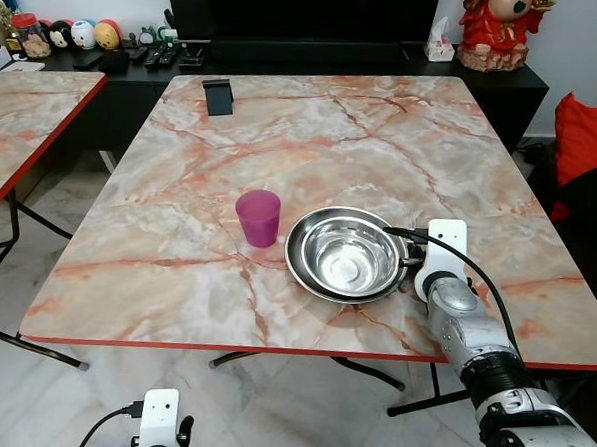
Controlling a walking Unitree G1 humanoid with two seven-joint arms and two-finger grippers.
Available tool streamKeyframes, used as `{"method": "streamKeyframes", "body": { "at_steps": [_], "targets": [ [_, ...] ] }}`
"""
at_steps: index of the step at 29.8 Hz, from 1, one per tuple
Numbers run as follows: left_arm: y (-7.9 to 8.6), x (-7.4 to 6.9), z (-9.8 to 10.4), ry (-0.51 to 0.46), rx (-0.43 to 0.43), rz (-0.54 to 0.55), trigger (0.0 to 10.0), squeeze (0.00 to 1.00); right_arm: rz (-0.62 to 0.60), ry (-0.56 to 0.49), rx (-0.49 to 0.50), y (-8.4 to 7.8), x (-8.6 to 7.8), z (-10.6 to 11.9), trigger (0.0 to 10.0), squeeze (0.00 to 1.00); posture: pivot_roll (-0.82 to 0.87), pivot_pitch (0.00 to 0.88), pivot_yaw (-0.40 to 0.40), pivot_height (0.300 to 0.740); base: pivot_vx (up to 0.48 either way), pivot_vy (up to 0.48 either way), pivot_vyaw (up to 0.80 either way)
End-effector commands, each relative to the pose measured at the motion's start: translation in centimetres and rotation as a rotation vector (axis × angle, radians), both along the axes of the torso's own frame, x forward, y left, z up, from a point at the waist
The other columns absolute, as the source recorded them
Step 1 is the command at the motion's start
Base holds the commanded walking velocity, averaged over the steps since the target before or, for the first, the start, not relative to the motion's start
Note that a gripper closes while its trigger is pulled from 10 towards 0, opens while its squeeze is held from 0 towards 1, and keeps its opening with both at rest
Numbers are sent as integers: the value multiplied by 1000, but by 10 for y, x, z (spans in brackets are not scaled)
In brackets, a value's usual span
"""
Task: Setting the table
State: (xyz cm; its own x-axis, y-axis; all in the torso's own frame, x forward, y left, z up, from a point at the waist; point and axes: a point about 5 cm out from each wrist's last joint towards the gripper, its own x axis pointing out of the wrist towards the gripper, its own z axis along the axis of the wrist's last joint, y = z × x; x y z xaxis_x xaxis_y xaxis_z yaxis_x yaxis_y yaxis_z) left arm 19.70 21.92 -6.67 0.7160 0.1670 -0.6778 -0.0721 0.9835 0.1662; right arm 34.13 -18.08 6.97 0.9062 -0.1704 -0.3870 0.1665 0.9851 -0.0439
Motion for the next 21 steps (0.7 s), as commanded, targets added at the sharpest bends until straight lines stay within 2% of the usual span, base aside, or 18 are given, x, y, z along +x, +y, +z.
{"method": "streamKeyframes", "body": {
  "at_steps": [1, 21],
  "targets": [
    [0, 0, -1, 13, 8, -6, 10000, 0, -11, -10, 10, 0, 3, 3, 10000, 0, -10, 16, -34, 740, 0, 0, 0],
    [1, -1, -1, 13, 8, -6, 10000, 0, -18, -16, 14, 0, 3, 4, 10000, 0, -8, 16, -35, 740, 0, 0, 0]
  ]
}}
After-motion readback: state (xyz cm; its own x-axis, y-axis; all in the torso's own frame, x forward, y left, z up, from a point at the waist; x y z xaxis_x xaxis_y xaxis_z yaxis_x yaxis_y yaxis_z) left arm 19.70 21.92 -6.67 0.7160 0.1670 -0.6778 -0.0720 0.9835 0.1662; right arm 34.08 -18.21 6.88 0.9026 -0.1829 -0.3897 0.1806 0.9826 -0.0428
